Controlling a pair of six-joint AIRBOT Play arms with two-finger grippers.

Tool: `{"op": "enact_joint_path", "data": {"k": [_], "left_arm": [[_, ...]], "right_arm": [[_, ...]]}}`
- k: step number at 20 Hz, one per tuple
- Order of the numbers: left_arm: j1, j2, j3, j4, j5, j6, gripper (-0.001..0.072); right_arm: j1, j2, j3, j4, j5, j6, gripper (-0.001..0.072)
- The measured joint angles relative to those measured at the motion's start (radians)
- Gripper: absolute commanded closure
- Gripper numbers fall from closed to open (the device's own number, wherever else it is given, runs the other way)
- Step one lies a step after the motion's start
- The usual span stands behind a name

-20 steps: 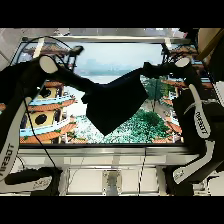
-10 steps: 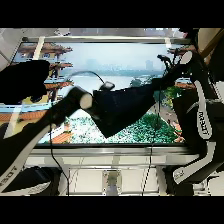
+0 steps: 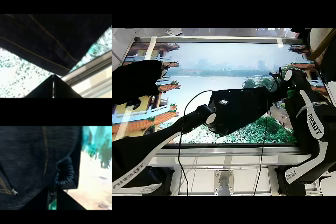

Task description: Fold the clothes and pants, and hang the long-sleeved shirts on hangers.

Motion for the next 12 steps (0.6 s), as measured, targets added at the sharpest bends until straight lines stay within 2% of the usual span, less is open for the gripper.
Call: {"op": "enact_joint_path", "data": {"k": [1,2,3,4,5,12], "left_arm": [[-0.002,-0.002,-0.002,-0.003,-0.003,-0.002,0.0692],[-0.002,-0.003,-0.002,-0.003,0.011,-0.004,0.068],[-0.003,0.0,-0.003,-0.003,0.008,-0.007,0.0577],[-0.003,0.011,-0.003,-0.003,0.012,-0.008,0.0402],[-0.001,0.027,-0.003,-0.004,0.019,-0.01,0.0301],[0.128,0.296,-0.004,0.016,0.077,-0.011,0.0302]], "right_arm": [[-0.001,-0.001,-0.006,0.009,-0.008,0.003,0.0228],[-0.001,-0.001,-0.009,0.022,-0.01,0.003,0.017],[0.0,-0.001,-0.009,0.036,-0.004,0.003,0.017],[0.0,0.002,-0.005,0.042,0.013,0.004,0.017],[-0.001,0.008,0.002,0.045,0.035,0.005,0.0169],[-0.047,0.124,0.126,0.048,0.116,0.002,0.014]]}}
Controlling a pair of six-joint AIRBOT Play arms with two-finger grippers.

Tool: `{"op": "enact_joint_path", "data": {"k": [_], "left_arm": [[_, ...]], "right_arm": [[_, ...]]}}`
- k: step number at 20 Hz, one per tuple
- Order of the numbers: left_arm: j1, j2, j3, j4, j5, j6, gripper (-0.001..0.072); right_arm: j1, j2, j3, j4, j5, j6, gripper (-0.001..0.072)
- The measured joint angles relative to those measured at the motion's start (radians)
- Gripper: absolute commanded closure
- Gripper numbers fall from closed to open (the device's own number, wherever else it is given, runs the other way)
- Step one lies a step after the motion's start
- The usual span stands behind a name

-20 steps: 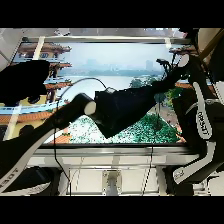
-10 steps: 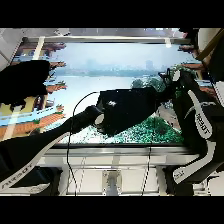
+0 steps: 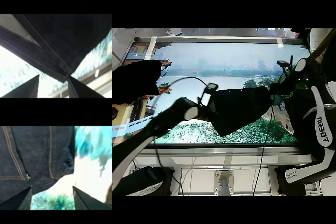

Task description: Fold the clothes and pants, and hang the long-sleeved shirts on hangers.

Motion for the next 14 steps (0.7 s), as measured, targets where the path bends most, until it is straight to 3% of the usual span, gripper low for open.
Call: {"op": "enact_joint_path", "data": {"k": [2,3,4,14], "left_arm": [[0.054,0.079,0.0,0.003,0.013,0.0,0.0303],[0.08,0.114,0.0,0.003,0.019,0.0,0.0303],[0.103,0.144,0.0,0.004,0.023,0.0,0.0303],[0.182,0.222,0.0,0.019,0.039,-0.001,0.0304]], "right_arm": [[-0.04,-0.003,0.02,0.078,-0.003,-0.008,0.0132],[-0.061,-0.019,0.026,0.122,0.001,-0.016,0.0029],[-0.085,-0.042,0.031,0.169,0.008,-0.027,0.0014],[-0.208,-0.292,0.048,0.392,0.037,-0.097,0.0015]]}}
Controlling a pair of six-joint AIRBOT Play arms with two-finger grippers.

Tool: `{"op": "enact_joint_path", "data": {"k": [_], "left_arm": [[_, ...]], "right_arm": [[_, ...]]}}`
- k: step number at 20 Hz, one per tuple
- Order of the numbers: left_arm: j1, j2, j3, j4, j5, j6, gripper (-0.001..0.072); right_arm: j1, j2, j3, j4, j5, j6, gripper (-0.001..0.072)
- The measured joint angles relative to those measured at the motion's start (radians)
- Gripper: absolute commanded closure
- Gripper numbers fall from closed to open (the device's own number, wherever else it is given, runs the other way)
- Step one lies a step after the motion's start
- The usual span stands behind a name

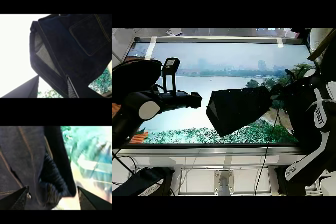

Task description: Fold the clothes and pants, and hang the long-sleeved shirts on hangers.

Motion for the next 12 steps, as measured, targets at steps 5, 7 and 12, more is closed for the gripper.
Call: {"op": "enact_joint_path", "data": {"k": [5,7,12], "left_arm": [[0.002,-0.009,0.0,0.003,0.001,0.0,0.0304],[0.003,-0.014,0.0,0.004,0.001,0.0,0.0304],[0.003,-0.028,0.0,0.004,0.001,0.0,0.0305]], "right_arm": [[-0.006,-0.074,0.034,0.073,-0.012,-0.027,0.0026],[-0.003,-0.095,0.042,0.095,-0.008,-0.031,0.0046],[0.013,-0.117,0.048,0.117,0.029,-0.059,0.0378]]}}
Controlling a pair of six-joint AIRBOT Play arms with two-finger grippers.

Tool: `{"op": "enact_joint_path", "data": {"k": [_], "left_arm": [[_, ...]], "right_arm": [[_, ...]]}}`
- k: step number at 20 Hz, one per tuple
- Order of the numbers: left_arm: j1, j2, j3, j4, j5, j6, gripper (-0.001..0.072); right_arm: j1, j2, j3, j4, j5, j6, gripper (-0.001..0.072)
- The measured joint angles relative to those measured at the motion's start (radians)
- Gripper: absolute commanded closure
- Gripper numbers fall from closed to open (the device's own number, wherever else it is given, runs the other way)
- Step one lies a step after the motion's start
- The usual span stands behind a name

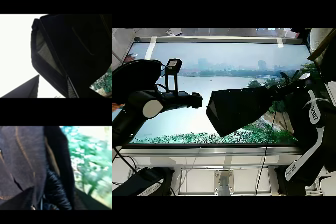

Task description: Fold the clothes and pants, and hang the long-sleeved shirts on hangers.

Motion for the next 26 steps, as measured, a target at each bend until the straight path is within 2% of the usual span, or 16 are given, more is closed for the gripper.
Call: {"op": "enact_joint_path", "data": {"k": [1,2,9,15,21,26], "left_arm": [[0.0,-0.002,0.0,0.0,0.0,0.0,0.0304],[0.0,-0.003,0.0,0.0,0.0,0.0,0.0304],[0.0,-0.006,0.0,-0.011,0.0,0.0,0.0304],[0.001,0.011,0.0,-0.035,0.005,0.001,0.0305],[0.001,0.061,0.0,-0.037,0.023,0.002,0.0304],[0.001,0.095,0.0,-0.023,0.025,0.002,0.0305]], "right_arm": [[0.004,-0.001,0.001,0.003,0.009,-0.007,0.0583],[0.006,-0.003,0.001,0.006,0.014,-0.011,0.0674],[0.007,0.037,0.092,0.088,0.069,-0.032,0.0682],[-0.114,0.236,0.306,0.074,0.181,0.102,0.0682],[-0.441,0.543,0.27,-0.012,0.26,0.186,0.0682],[-0.827,0.828,-0.048,-0.097,0.214,0.239,0.0682]]}}
